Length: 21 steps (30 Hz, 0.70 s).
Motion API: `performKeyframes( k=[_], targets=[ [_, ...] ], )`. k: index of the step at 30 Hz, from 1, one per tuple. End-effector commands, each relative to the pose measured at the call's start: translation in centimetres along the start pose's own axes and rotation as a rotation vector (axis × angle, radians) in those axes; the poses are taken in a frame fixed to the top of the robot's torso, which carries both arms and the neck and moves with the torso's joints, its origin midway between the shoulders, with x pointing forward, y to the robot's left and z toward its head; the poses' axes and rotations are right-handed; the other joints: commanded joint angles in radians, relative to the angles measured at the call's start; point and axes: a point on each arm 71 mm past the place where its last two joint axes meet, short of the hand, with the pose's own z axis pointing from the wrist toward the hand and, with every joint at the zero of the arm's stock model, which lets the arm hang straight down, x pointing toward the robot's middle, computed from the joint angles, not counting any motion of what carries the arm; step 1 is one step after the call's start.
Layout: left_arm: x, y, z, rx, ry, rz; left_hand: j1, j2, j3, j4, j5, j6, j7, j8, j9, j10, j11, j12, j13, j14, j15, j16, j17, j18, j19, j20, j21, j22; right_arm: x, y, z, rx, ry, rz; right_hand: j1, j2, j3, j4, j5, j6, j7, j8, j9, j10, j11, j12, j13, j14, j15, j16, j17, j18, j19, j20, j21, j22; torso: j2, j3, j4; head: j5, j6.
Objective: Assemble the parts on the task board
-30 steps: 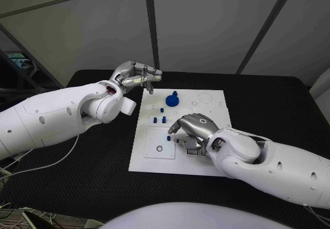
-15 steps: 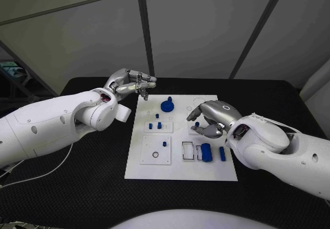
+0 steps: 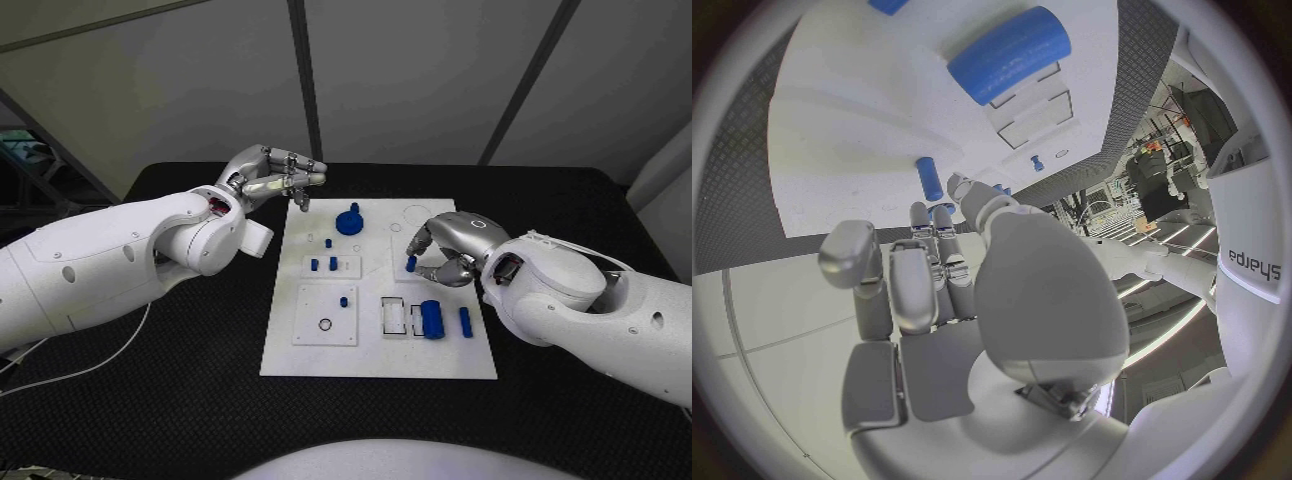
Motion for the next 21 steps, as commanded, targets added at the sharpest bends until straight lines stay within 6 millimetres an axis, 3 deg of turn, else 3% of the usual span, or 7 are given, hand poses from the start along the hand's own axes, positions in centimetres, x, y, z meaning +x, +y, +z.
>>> performKeyframes(
  k=[1,21],
  targets=[
    [0.1,-0.1,0.0,0.006,0.01,-0.005,-0.002,0.006,0.001,-0.005,0.006,-0.004,0.004,-0.006,-0.002,-0.009,-0.001,-0.004,-0.001,0.001,0.006,-0.005,-0.002,0.005,0.005,0.005,-0.007,-0.001,0.3,-0.1,0.2,0.011,0.039,-0.032,0.002,-0.004,-0.006,-0.001,-0.006,0.0,-0.006,-0.006,-0.001,-0.005,-0.001,0.003,0.0,0.03,0.008,-0.005,-0.001,0.007,-0.002,0.003,-0.004,0.0,0.0,0.0006,-0.0009,0.001,-0.002],
    [0.1,-0.1,0.1,0.005,0.011,-0.005,-0.002,0.006,0.001,-0.005,0.006,-0.004,0.004,-0.006,-0.002,-0.009,-0.001,-0.004,-0.001,0.001,0.006,-0.005,-0.002,0.005,0.005,0.005,-0.007,-0.001,0.3,0.1,1.4,0.002,-0.007,-0.013,0.018,0.014,-0.002,0.003,-0.003,-0.013,-0.008,-0.005,-0.001,0.008,-0.004,0.028,0.002,0.03,0.006,-0.003,0.001,0.007,0.0,0.003,-0.005,0.0,0.0,0.0011,-0.0006,-0.002,0.0]
  ],
)
